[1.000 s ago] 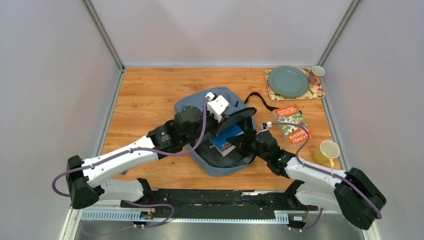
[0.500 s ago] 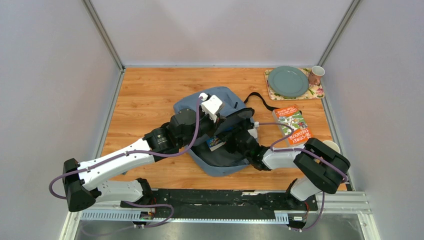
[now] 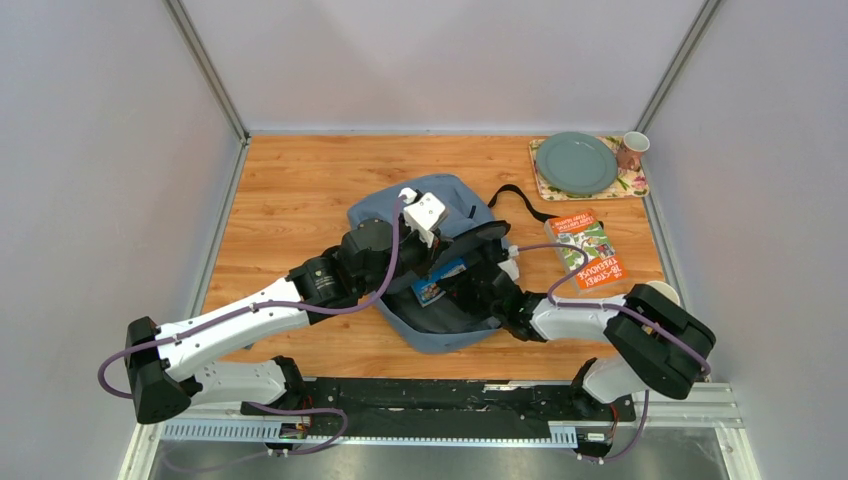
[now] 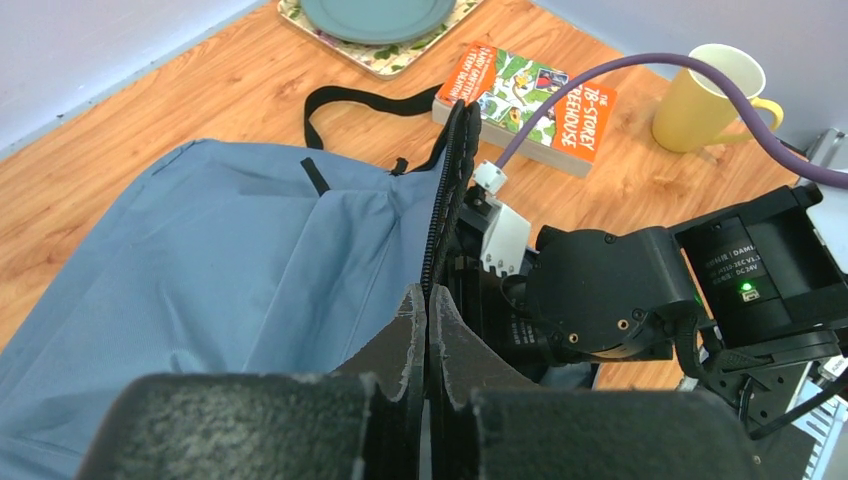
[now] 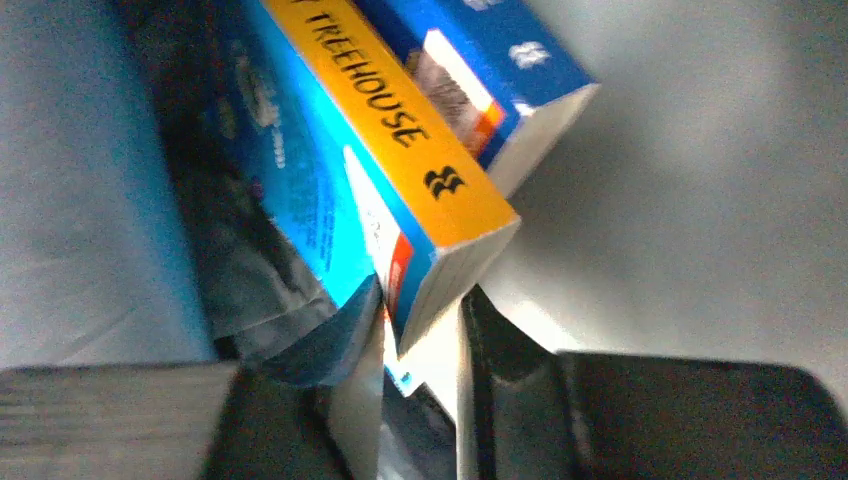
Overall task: Pack the student bag
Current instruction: Place the book in the student bag.
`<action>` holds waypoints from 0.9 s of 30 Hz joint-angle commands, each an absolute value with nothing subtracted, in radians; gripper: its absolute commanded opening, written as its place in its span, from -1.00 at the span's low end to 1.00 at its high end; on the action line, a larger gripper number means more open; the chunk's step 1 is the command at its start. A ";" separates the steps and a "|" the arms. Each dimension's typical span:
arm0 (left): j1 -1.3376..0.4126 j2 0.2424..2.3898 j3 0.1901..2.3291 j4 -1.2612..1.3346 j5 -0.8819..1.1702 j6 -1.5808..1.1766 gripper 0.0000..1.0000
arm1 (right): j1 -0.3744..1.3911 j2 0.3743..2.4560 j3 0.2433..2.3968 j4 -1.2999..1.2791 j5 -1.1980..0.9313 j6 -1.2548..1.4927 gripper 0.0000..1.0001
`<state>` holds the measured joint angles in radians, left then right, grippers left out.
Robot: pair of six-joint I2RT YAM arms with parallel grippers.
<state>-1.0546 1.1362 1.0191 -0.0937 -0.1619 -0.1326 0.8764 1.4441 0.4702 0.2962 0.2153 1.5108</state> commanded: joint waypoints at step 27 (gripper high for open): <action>-1.063 1.075 1.006 -0.078 -0.160 -0.153 -1.00 | 0.854 1.619 0.463 0.658 0.302 1.672 -0.08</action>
<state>-1.0546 1.1255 1.0008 -0.0994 -0.1574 -0.1516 0.8604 1.6379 0.5217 0.5888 0.2955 1.7195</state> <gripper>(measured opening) 0.008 0.360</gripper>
